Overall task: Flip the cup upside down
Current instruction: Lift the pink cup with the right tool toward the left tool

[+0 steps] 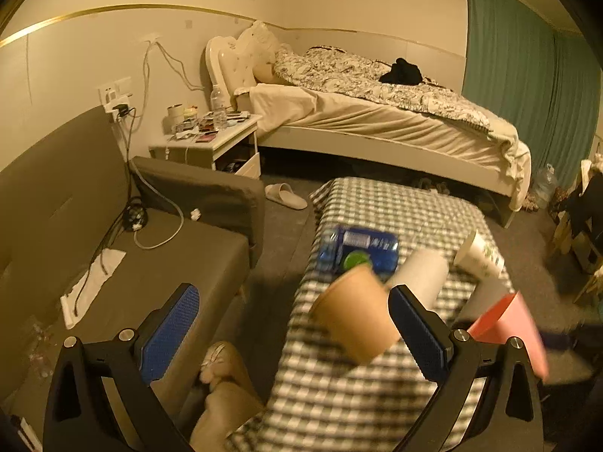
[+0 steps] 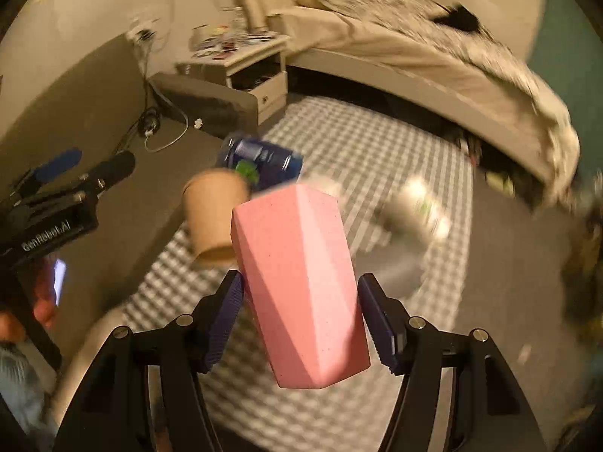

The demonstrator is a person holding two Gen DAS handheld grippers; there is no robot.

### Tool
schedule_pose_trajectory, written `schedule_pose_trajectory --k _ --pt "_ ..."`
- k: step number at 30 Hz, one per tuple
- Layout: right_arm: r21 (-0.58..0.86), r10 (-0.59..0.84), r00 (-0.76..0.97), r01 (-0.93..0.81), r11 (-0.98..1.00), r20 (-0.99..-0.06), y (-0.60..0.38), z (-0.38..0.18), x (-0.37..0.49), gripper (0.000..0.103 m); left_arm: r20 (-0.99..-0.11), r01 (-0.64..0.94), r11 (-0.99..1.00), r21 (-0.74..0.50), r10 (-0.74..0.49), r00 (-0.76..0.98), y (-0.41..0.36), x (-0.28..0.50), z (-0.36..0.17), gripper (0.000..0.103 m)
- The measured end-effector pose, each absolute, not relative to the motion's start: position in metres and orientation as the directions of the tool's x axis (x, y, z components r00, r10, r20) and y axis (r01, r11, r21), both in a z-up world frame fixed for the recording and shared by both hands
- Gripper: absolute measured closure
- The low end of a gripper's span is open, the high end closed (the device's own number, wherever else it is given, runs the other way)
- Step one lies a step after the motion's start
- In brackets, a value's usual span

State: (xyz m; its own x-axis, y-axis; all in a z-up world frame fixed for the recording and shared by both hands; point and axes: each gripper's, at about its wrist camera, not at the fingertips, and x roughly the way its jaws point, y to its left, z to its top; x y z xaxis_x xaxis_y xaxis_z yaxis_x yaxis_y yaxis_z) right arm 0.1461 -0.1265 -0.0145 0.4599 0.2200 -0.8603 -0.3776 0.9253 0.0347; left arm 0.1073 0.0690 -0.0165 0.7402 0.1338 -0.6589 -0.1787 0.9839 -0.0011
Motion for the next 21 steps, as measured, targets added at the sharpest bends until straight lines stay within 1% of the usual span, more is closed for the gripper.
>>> schedule_pose_trajectory --k 4,10,15,21 --pt "0.083 0.194 0.446 -0.256 0.963 -0.874 -0.114 -0.06 0.114 0.04 -0.668 -0.181 0.983 0.008 0.141 0.731 0.075 0.08 -0.028 0.0" --pt "0.074 0.091 0.517 -0.054 0.996 -0.851 -0.117 -0.102 0.09 0.04 -0.692 -0.197 0.98 -0.005 0.139 0.708 0.079 0.052 -0.048 0.0" --pt "0.049 0.054 0.535 -0.023 0.999 -0.843 -0.12 -0.115 0.081 0.04 -0.705 -0.199 0.98 0.009 0.147 0.693 0.071 0.042 -0.055 0.0" --pt "0.094 0.1 0.533 -0.039 0.995 -0.84 -0.128 -0.122 0.077 0.04 -0.696 -0.189 0.981 0.029 0.156 0.701 0.054 0.035 -0.049 0.0"
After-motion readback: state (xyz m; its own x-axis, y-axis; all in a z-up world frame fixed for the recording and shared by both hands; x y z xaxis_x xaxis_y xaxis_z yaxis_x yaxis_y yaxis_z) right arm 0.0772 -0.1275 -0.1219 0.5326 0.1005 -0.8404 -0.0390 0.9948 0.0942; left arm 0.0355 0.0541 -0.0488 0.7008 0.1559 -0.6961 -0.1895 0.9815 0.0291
